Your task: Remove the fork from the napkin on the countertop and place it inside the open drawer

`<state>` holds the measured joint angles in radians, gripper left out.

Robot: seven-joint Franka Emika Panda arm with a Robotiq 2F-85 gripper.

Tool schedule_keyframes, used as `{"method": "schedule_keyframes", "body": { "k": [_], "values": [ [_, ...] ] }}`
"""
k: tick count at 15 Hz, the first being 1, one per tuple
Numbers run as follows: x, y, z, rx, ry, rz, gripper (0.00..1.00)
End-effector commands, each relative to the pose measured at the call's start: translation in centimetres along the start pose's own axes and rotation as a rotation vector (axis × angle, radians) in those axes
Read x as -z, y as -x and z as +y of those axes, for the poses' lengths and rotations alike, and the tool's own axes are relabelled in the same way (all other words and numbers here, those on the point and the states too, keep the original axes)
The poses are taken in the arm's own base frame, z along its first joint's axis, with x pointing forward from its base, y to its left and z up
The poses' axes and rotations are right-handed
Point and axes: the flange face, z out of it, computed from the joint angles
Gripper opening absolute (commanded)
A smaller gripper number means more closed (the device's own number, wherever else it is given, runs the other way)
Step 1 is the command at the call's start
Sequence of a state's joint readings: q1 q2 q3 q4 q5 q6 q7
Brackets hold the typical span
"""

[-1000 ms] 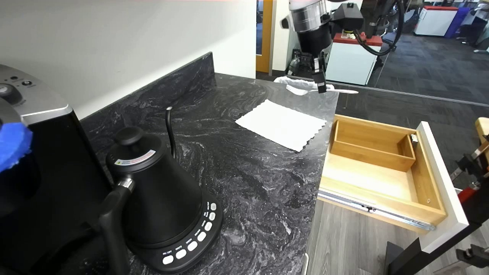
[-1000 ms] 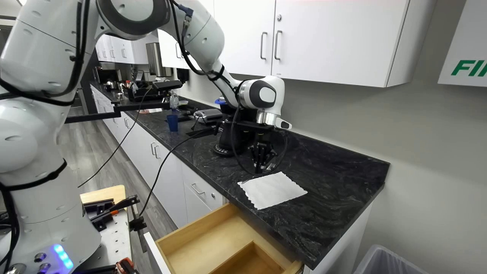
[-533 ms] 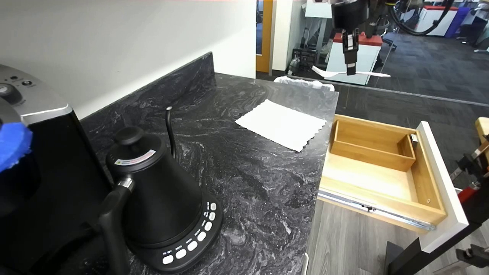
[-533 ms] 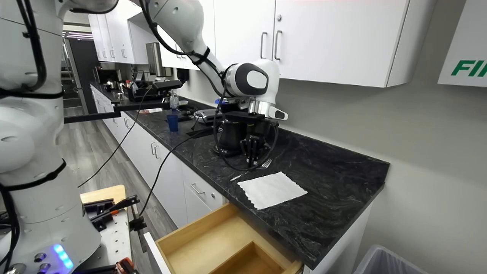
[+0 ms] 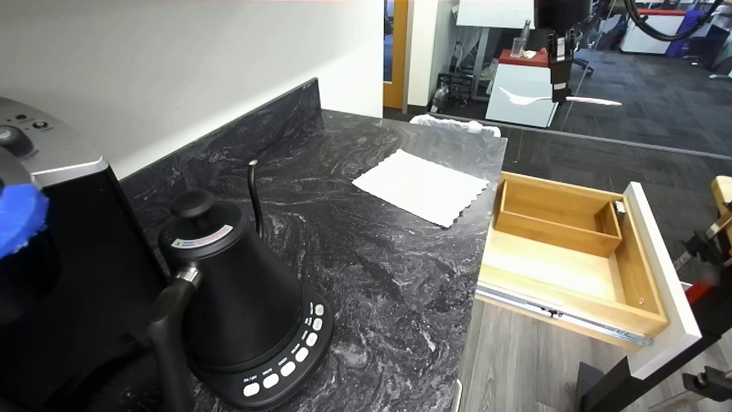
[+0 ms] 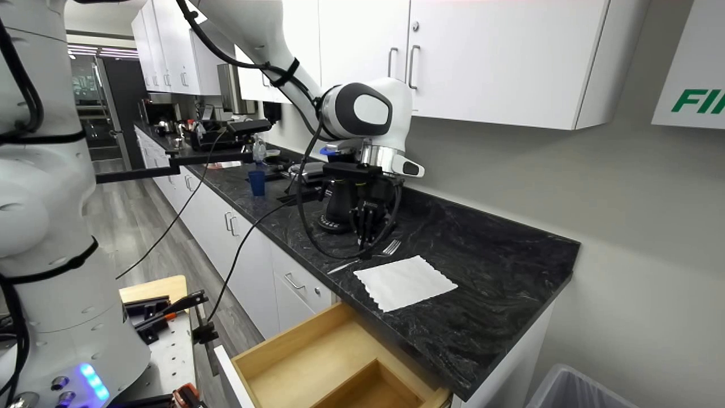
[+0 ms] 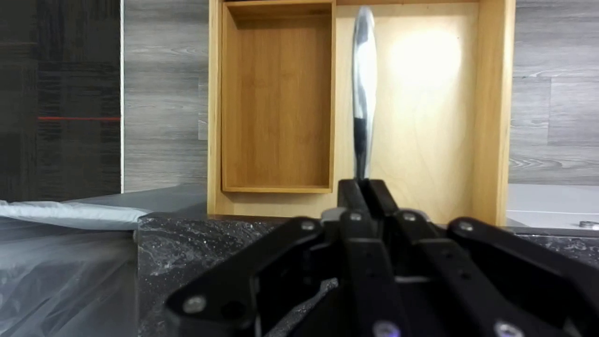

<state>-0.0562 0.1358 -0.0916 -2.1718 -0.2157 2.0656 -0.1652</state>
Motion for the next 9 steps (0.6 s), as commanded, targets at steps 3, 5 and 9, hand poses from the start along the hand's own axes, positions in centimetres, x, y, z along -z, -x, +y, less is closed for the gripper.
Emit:
{"method": "schedule_keyframes", "body": {
  "k": [3,5,9],
  "values": [
    [-0.92,0.23,-0.74,-0.014,-0.003,-0.008,0.07],
    [-1.06,0.27,-0.85,-0.015,-0.003,-0.009,0.07],
    [-1.05,0.26,-0.84,-0.015,-0.003,-0.008,0.07]
  ]
}}
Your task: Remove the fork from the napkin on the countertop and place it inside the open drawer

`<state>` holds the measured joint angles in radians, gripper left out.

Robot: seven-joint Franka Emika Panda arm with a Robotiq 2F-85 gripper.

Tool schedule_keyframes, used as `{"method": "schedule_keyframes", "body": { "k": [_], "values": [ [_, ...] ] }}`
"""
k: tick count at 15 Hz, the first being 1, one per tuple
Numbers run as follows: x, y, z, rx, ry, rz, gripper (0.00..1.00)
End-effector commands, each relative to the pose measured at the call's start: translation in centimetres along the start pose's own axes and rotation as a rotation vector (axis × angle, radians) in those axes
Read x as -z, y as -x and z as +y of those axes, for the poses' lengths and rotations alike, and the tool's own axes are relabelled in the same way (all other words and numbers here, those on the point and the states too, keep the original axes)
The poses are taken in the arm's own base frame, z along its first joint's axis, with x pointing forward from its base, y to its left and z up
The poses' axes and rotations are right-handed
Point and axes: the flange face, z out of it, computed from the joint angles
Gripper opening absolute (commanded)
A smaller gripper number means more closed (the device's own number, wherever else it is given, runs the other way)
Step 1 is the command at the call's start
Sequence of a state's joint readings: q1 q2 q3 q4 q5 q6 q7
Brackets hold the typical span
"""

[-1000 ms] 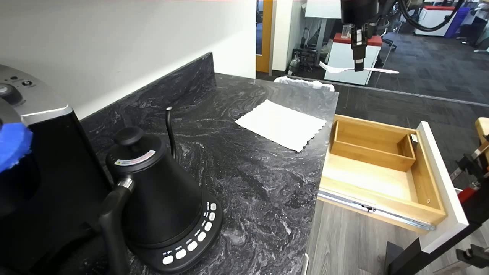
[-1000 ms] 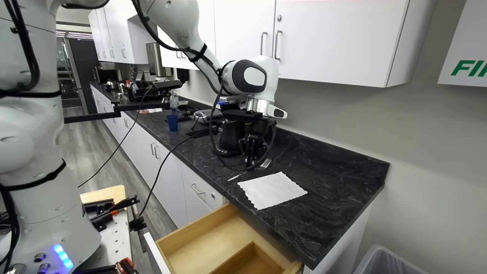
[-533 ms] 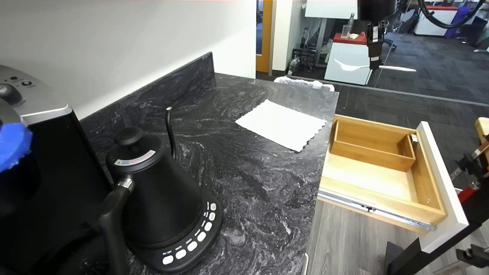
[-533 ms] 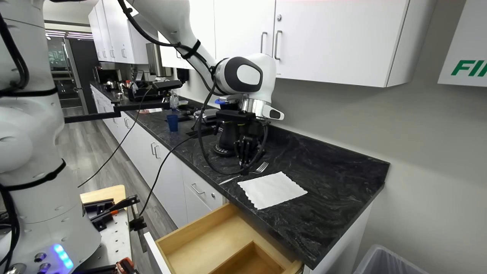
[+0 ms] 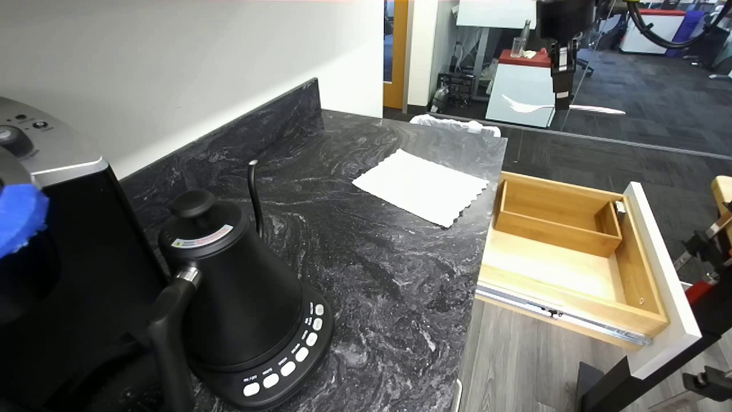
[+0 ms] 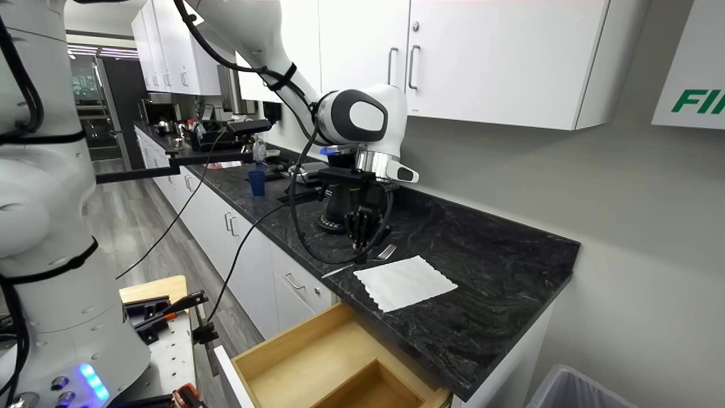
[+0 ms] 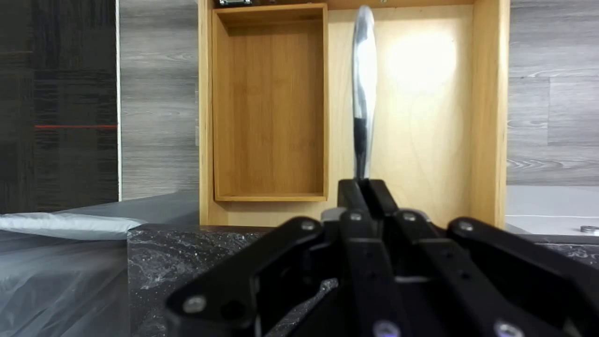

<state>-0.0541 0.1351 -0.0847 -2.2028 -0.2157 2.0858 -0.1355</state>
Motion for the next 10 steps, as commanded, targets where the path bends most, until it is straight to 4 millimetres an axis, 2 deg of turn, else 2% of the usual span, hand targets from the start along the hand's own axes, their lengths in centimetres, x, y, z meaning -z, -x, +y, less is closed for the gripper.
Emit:
{"method": "schedule_keyframes", "body": {
  "k": [1,4,7,10],
  "values": [
    [0.1,0.0,0.0,0.000,0.000,-0.001,0.07],
    [0.1,0.0,0.0,0.000,0.000,0.000,0.05],
    [0.2,1.7,1.6,-0.013,-0.026,0.088,0.05],
    [-1.5,2.3,2.7,-0.064,-0.035,0.143,0.05]
  ]
}}
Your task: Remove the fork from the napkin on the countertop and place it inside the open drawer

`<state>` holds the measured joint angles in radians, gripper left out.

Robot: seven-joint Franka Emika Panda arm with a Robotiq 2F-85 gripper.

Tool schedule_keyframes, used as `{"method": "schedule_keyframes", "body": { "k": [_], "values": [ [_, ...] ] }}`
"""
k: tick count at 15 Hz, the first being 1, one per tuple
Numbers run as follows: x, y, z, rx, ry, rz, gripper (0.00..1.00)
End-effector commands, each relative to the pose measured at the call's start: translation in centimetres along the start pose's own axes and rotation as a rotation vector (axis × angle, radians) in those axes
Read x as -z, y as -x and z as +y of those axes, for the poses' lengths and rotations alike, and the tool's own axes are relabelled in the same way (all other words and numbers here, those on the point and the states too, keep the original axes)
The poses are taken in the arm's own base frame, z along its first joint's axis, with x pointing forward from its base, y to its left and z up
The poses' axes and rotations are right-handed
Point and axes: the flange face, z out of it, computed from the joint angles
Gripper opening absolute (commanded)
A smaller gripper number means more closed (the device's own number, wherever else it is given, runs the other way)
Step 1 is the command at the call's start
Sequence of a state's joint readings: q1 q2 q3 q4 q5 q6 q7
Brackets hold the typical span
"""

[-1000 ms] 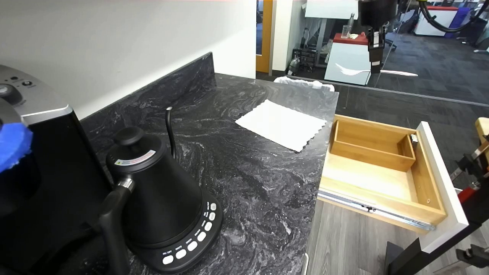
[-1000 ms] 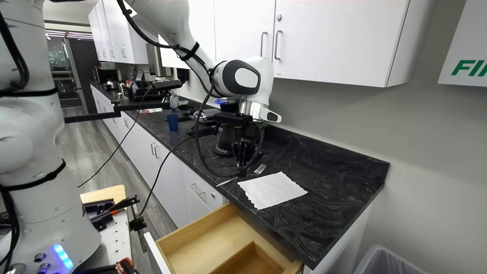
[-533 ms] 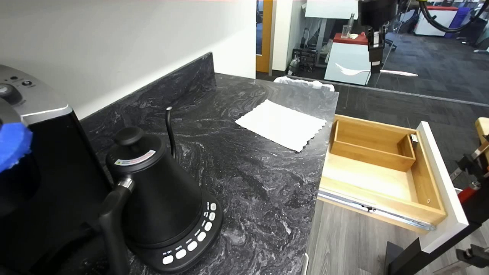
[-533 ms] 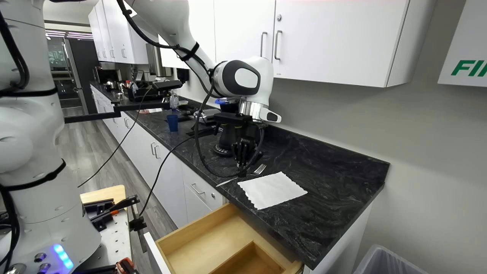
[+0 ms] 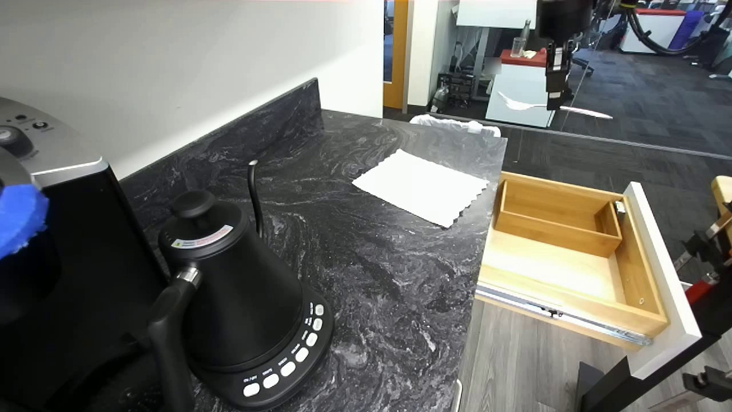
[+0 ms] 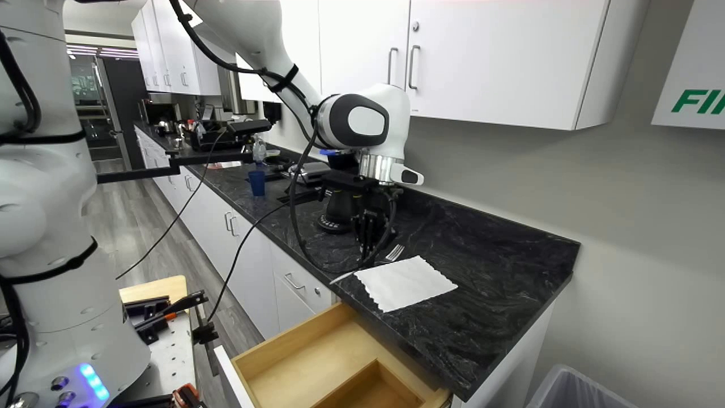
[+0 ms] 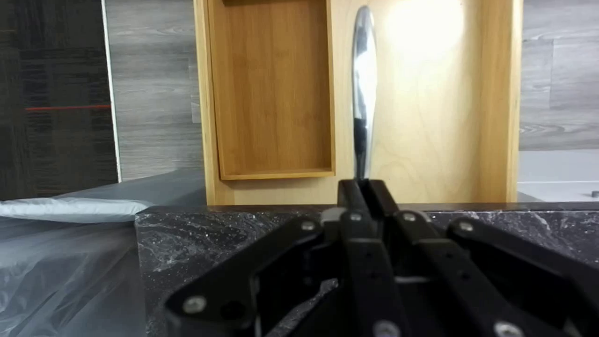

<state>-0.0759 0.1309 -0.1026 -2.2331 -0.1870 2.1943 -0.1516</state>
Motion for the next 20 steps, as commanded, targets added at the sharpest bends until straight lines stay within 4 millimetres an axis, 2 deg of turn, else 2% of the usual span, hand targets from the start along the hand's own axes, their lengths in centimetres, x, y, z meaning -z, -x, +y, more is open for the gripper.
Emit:
{"method": "schedule_keyframes", "body": {
  "k": [1,8,11,20],
  "values": [
    [-1.4,2.5,1.7,-0.039,-0.005,0.073,0.05],
    [-7.9,5.8,4.7,-0.065,-0.016,0.105,0.05],
    [-9.6,6.6,5.3,-0.060,-0.026,0.126,0.05],
    [-13.7,4.7,6.1,-0.033,-0.028,0.111,0.05]
  ]
}}
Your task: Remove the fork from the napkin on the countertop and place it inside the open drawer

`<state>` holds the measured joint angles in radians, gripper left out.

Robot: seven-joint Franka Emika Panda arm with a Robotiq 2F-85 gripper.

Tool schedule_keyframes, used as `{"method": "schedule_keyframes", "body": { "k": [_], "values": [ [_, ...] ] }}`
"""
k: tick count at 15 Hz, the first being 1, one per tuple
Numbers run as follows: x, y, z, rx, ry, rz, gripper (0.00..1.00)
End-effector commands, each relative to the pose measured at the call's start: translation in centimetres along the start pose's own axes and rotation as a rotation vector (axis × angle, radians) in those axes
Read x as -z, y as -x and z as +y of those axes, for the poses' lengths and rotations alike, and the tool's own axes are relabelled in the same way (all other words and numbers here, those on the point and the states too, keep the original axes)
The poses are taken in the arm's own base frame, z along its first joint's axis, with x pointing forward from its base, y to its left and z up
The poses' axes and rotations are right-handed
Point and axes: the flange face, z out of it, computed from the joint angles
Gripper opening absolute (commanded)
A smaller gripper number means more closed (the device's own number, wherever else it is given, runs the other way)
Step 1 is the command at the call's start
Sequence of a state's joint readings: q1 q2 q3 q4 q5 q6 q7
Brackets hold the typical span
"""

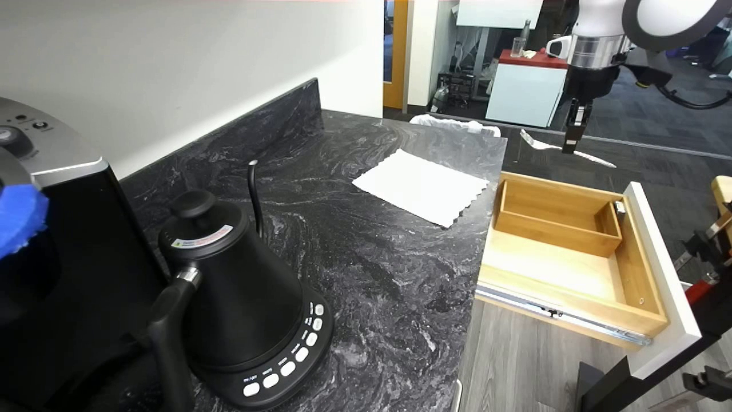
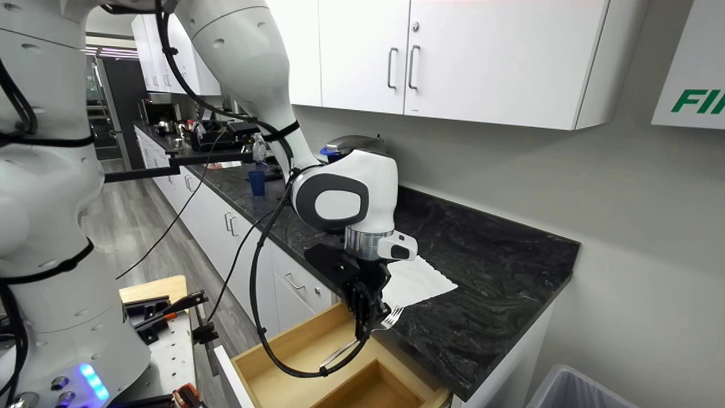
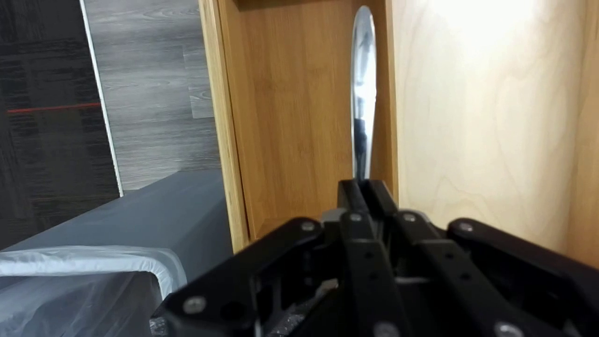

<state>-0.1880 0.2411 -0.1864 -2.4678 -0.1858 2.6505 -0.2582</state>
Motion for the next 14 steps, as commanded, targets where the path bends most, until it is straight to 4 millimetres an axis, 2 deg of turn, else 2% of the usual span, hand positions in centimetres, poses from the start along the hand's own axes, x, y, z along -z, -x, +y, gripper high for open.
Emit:
{"method": "schedule_keyframes", "body": {
  "k": [1,4,10,14],
  "values": [
    [-1.7,-0.8,1.0,0.011,-0.009,0.013,0.05],
    [-2.8,-1.3,1.5,0.016,-0.014,0.005,0.05],
    [-3.7,-0.5,4.3,0.015,-0.015,-0.015,0.05],
    [-4.3,0.1,4.7,0.005,-0.032,-0.040,0.05]
  ]
}}
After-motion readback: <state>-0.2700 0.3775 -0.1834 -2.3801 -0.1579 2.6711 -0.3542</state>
